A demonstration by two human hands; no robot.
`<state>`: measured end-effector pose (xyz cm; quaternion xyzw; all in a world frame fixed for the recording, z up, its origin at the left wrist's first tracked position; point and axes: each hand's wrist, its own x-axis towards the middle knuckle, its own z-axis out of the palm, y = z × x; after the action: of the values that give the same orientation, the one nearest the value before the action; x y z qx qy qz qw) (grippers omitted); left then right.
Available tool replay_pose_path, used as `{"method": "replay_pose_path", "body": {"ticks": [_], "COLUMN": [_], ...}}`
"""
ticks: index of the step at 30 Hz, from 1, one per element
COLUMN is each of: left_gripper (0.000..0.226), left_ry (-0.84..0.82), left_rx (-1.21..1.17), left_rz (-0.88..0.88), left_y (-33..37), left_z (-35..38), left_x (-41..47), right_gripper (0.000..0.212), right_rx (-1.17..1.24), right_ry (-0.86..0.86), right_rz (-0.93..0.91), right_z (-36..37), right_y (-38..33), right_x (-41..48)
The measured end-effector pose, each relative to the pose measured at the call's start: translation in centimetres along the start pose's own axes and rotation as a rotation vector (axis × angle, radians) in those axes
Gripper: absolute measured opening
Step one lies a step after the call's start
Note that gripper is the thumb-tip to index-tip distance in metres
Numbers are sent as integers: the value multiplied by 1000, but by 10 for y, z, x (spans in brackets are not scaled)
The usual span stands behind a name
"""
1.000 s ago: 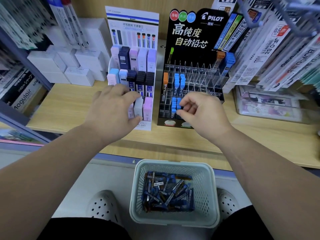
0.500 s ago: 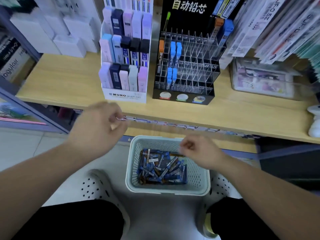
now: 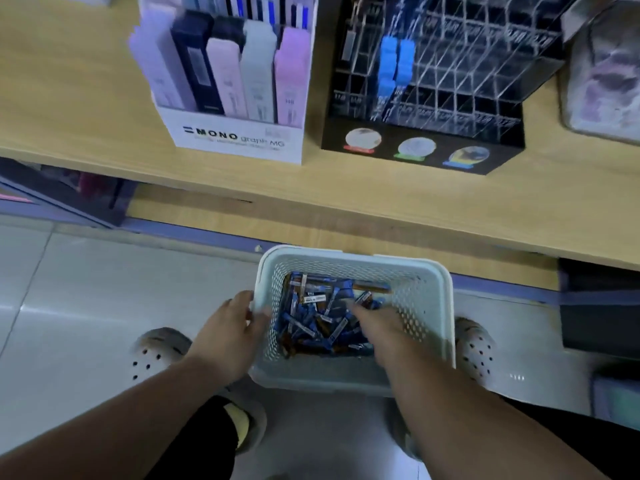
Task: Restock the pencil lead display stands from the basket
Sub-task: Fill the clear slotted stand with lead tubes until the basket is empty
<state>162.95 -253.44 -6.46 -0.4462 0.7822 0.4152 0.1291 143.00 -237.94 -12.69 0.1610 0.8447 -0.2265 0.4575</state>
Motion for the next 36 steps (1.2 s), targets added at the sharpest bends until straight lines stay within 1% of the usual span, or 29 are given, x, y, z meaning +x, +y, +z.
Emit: {"method": "replay_pose_path", "body": {"ticks": [1,2,3,6,7,10,12,15,17,20,22,26,27,30,32,34,36], "left_gripper": [27,29,33,40,40,37,37,37,37,34,34,38,38,37,38,38,38], "left_ry": [8,15,29,99,118,163,174,177,185,190,195,199,196,191,189,188,187], "left_rx": [-8,-16,-24,-24,-18,-24,-47,-64,-66,-63,-61,-62,-67,-73,-78,-87,-97], "left_rz": [7,16,26,73,89,113,108,117,129,135,146,149,150,163,172,178,180], "left_y": [-1,-1,-1,-3,-4,-5,-6,-8,-8,-8,-8,-10,-9,-8,-9,-10,-11], "left_z": [7,13,17,24,24,27,29,31,31,32,32,32,32,31,31,32,32], "left_x": [0,0,-1,-3,-3,-3,-2,-1,-1,-1,-2,-1,-2,-1,-1,-1,0], "right_gripper": [78,90,90,65,67,102,105,97,84,54,45,40,44,64,69,66,50], "right_rx": [-10,-51,-99,-172,-173,-187,-209,-195,-154,-117,-125,-135,-139,-157,-127,-86,-69], "right_ry": [26,49,64,76,80,106,130,177,184,121,76,44,46,13,-30,-110,-185], "right_rz": [-6,-8,-18,-58,-63,-79,-106,-128,-136,-155,-189,-239,-245,-240,-215,-203,-207], "right_z": [6,11,15,22,24,32,38,37,35,40,45,47,46,39,31,19,14], "right_y": [0,0,-1,-5,-5,-1,4,4,4,5,6,4,3,-1,-2,-4,-3], "right_x": [8,16,20,25,25,29,36,40,40,41,41,44,46,49,49,45,42]}}
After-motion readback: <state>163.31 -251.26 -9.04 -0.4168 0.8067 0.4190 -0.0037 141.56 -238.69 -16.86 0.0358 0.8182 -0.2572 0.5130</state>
